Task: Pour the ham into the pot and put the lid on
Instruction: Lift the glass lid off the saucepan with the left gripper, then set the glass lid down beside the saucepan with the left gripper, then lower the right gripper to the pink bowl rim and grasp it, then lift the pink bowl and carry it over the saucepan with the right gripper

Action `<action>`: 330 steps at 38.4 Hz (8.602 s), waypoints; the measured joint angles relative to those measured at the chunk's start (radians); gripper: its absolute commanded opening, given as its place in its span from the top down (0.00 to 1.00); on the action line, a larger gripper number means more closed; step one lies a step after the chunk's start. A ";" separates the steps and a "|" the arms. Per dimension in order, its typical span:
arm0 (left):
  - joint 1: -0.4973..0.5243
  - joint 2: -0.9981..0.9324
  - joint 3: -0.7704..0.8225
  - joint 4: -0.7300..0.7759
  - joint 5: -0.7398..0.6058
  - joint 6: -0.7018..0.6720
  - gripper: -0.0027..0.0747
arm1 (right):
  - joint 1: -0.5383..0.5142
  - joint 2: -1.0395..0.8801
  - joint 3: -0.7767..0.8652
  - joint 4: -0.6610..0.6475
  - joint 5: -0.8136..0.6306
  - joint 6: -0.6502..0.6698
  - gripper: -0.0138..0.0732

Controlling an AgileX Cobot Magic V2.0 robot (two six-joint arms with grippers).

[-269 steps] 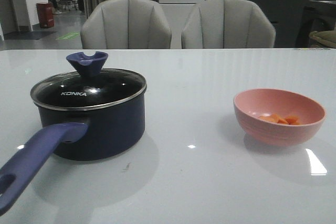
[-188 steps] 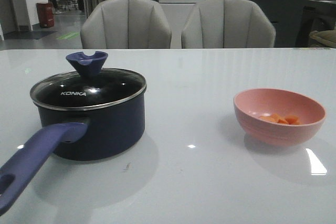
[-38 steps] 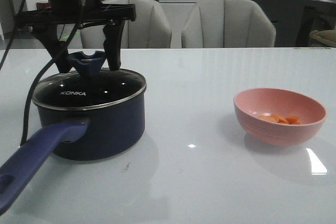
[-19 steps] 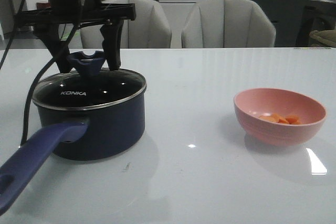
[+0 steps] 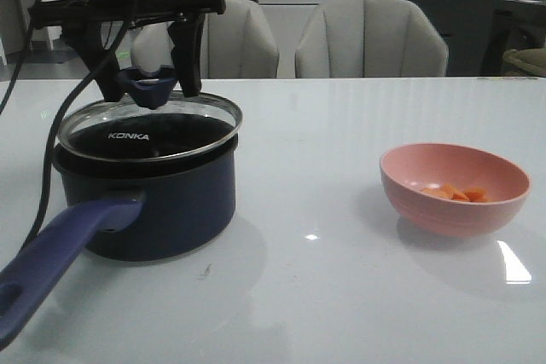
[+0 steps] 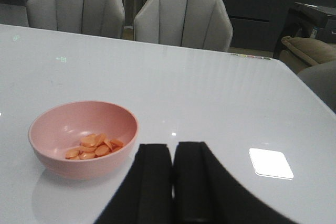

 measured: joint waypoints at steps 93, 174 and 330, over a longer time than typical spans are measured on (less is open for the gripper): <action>0.517 -0.036 0.467 -0.108 -0.220 0.428 0.10 | 0.000 0.000 0.000 0.000 0.000 0.000 0.66; 0.205 -1.779 1.579 -0.074 -1.089 0.464 0.10 | 0.000 0.000 0.000 0.000 -0.023 0.000 0.66; 0.205 -1.695 1.571 -0.047 -1.066 0.464 0.10 | 0.507 1.788 -1.610 0.169 0.546 -0.052 0.68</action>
